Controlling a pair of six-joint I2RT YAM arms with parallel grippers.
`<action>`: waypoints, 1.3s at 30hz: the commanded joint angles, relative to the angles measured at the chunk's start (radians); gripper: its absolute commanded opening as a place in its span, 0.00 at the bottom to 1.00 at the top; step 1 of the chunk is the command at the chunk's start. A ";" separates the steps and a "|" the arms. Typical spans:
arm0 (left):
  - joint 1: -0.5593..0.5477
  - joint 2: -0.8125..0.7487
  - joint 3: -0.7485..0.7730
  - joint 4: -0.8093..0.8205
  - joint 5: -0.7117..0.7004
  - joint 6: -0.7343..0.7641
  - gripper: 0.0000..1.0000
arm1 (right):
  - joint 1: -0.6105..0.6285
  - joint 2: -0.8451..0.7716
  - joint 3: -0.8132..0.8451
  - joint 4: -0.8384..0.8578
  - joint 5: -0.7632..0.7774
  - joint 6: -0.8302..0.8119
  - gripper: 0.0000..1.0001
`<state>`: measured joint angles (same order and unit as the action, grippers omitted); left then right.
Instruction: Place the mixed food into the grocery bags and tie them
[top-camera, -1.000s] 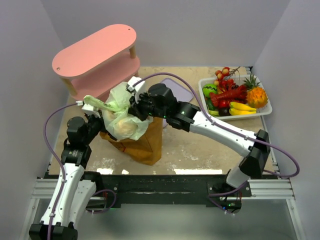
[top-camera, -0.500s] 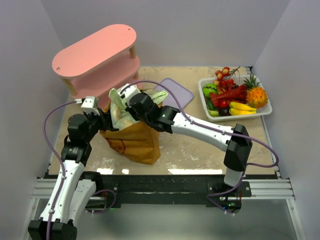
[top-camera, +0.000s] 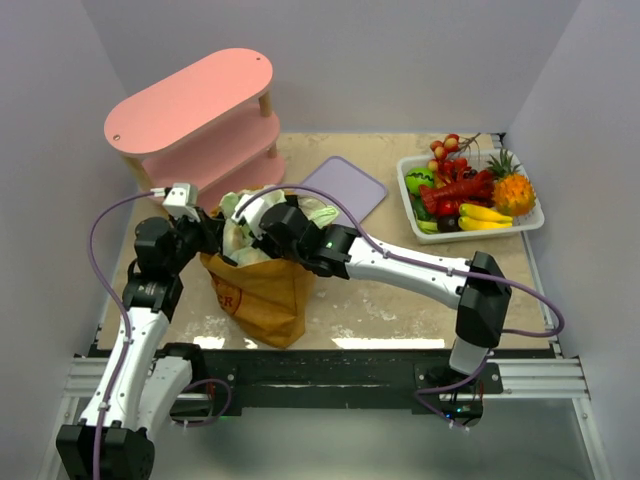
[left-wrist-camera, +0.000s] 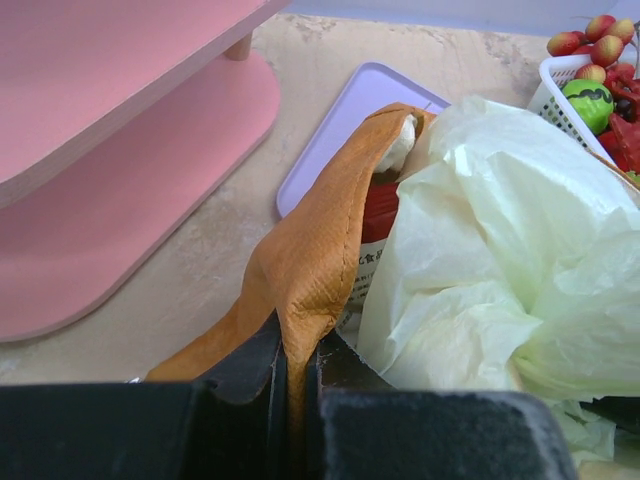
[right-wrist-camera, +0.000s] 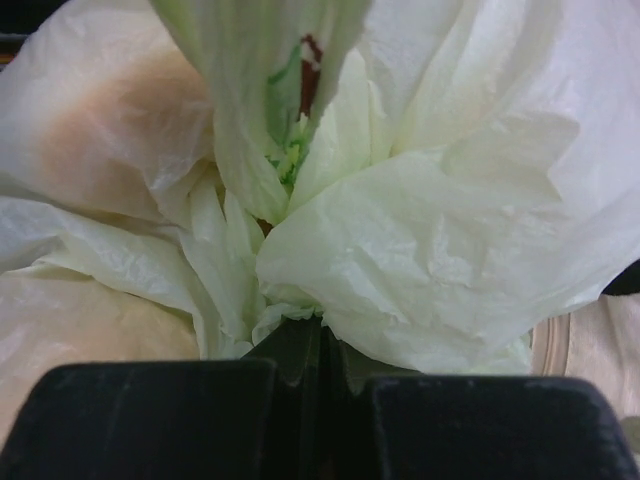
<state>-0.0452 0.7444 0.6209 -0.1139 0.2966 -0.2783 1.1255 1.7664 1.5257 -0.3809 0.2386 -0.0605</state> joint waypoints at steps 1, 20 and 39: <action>0.028 -0.045 0.030 0.305 0.062 -0.018 0.00 | 0.053 0.142 -0.039 -0.308 -0.378 -0.034 0.00; 0.030 -0.089 -0.009 0.286 0.101 0.062 0.00 | 0.002 -0.093 0.100 -0.329 -0.382 0.053 0.83; 0.028 -0.089 -0.024 0.341 0.256 0.068 0.00 | -0.398 -0.271 -0.044 -0.231 -0.262 0.180 0.80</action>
<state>-0.0162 0.6769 0.5625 0.0082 0.5026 -0.2226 0.7677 1.4380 1.5307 -0.6334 -0.0513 0.0853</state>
